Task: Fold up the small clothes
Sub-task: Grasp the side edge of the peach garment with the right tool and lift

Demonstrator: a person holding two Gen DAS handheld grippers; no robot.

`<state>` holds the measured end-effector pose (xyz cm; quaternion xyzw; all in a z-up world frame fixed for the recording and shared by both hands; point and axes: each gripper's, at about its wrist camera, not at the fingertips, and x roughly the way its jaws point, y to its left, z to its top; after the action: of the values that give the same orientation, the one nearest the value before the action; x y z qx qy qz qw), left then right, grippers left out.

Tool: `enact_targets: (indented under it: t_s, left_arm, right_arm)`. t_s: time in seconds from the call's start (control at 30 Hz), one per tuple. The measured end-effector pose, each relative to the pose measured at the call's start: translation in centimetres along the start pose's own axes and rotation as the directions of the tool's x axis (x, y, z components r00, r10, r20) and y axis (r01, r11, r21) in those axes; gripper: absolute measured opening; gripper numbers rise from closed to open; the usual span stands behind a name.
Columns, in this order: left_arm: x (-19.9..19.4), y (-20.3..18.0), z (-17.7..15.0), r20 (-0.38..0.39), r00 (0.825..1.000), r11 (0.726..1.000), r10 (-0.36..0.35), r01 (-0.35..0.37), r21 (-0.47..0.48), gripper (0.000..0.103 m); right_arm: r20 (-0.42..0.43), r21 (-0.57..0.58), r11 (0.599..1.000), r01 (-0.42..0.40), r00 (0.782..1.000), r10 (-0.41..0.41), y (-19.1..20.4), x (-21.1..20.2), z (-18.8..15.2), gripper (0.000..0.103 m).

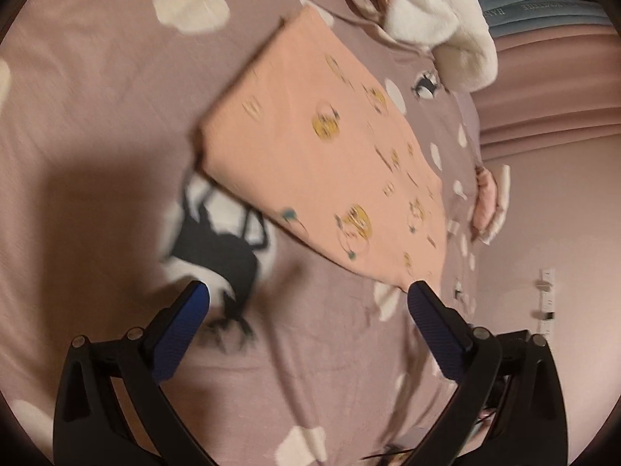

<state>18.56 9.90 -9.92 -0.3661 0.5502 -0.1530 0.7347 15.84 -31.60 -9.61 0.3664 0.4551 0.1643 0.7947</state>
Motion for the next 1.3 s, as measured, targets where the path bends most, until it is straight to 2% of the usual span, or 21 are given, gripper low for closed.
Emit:
enact_targets:
  t_s: [0.13,0.27,0.43,0.53,0.73,0.83,0.97,1.13,1.3]
  left_arm:
    - [1.8,-0.7,-0.5,-0.042,0.995,0.996,-0.091,0.09,-0.007,0.102]
    - [3.2,-1.2,0.1,-0.072,0.992,0.994,-0.106,0.106,-0.005,0.102]
    - [3.6,-0.9,1.7,-0.055,0.981,0.982,-0.188,0.185,-0.046,0.102]
    - [3.7,-0.6,2.7,-0.03,0.979,0.978,-0.201,0.199,-0.056,0.102]
    - [3.7,-1.1,4.7,0.046,0.983,0.985,-0.175,0.175,0.008,0.102]
    - [4.4,-1.1,5.7,0.062,0.983,0.985,-0.175,0.175,0.005,0.102]
    - [5.2,-1.2,7.2,0.101,0.979,0.983,-0.178,0.181,-0.023,0.101]
    - [6.4,-2.4,8.5,0.135,0.986,0.995,-0.094,0.096,-0.008,0.092]
    - [7.2,-2.4,9.7,0.176,0.982,0.995,-0.061,0.075,-0.071,0.089]
  right_arm:
    - [-0.041,0.019,0.999,-0.043,0.998,0.044,0.3,2.0,-0.6,0.07]
    - [-0.063,0.073,0.995,-0.066,0.996,0.07,-0.3,4.0,-0.4,0.07]
    - [-0.065,0.124,0.985,-0.119,0.99,0.128,-1.3,5.1,-0.5,0.07]
    - [-0.055,0.133,0.98,-0.15,0.986,0.158,-1.6,5.4,0.0,0.07]
    - [-0.031,0.191,0.958,-0.215,0.974,0.225,-2.6,6.3,1.6,0.07]
    - [-0.016,0.219,0.943,-0.25,0.966,0.259,-2.9,7.0,2.6,0.07]
    - [-0.016,0.23,0.941,-0.249,0.966,0.259,-2.6,7.8,3.9,0.07]
    - [-0.027,0.2,0.952,-0.232,0.97,0.242,-2.0,8.6,5.1,0.07]
    - [0.018,0.231,0.94,-0.25,0.967,0.253,-2.1,9.5,6.3,0.07]
